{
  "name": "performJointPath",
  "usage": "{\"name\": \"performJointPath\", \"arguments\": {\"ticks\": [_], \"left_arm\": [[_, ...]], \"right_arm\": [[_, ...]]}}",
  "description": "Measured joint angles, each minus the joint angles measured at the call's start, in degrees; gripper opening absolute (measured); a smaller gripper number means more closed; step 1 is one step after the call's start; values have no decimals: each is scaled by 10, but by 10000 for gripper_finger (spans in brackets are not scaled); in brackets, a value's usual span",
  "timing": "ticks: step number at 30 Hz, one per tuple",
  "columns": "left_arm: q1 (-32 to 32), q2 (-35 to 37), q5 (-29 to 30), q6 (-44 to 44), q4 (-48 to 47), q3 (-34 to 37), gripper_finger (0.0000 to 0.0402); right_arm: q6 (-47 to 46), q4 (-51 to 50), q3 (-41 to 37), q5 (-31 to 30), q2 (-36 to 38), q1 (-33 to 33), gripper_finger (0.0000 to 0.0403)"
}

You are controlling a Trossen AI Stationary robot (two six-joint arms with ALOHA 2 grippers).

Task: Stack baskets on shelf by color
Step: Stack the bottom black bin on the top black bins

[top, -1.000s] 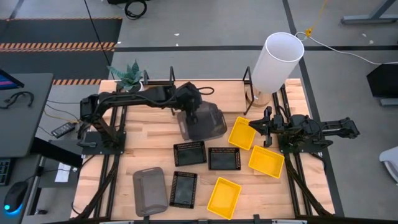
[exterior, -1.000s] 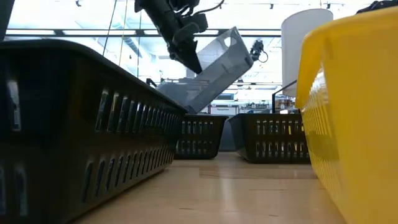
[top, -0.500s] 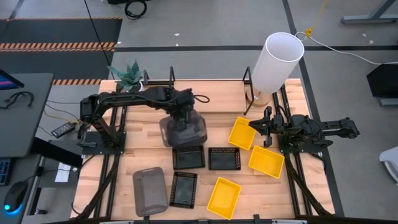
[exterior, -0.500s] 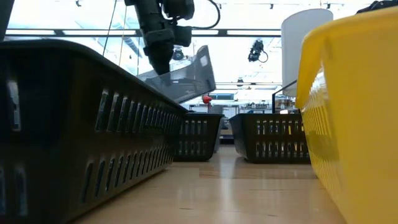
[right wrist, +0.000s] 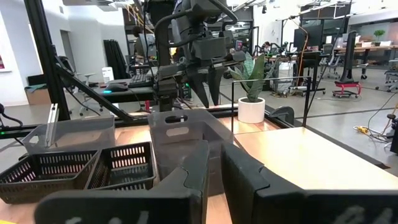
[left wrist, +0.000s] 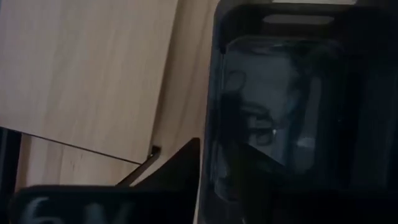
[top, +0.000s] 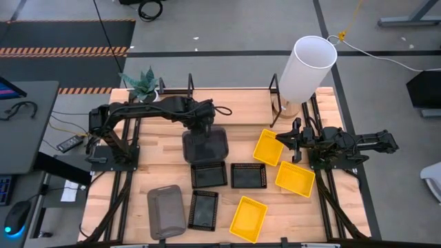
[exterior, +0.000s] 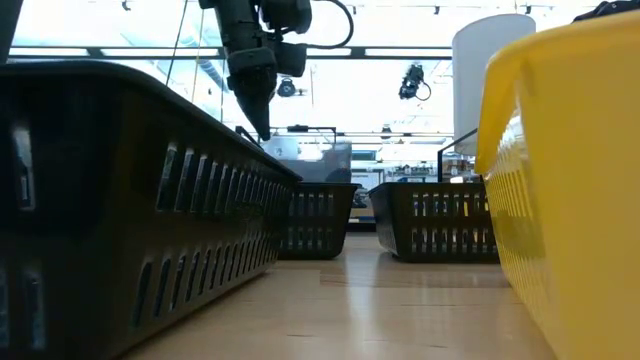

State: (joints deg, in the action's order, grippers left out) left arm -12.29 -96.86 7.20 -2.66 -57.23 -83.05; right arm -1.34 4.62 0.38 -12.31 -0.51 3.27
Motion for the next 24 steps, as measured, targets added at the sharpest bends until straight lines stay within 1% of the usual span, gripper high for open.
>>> {"name": "performJointPath", "arguments": {"ticks": [3, 6, 8, 11, 13, 15, 17, 20, 22, 23, 24], "left_arm": [[3, 0, -1, -15, -4, 0, 121], [17, 0, -10, -57, -24, -9, 126], [36, 1, -13, -115, -34, -10, 124], [69, 1, -15, -225, -72, -10, 118], [92, 0, 6, -273, -94, -9, 120], [114, -4, 45, -296, -111, -8, 127], [134, -4, 76, -299, -131, -8, 140], [162, -4, 86, -286, -152, -8, 161], [179, -4, 84, -244, -170, -8, 173], [187, -4, 77, -206, -176, -8, 178], [196, -4, 61, -150, -181, -8, 182]], "right_arm": [[0, 0, 0, 0, 0, 0, 45], [0, 0, 0, 0, 0, 0, 45], [0, 0, 0, 0, 0, 0, 45], [0, 0, 0, 0, 0, 0, 45], [0, 0, 0, 0, 0, 0, 45], [0, 0, 0, 0, 0, 0, 45], [0, 0, 0, 0, 0, 0, 45], [0, 0, 0, 0, 0, 0, 45], [0, 0, 0, 0, 0, 0, 45], [0, 0, 0, 0, 0, 0, 45], [0, 0, 0, 0, 0, 0, 45]]}}
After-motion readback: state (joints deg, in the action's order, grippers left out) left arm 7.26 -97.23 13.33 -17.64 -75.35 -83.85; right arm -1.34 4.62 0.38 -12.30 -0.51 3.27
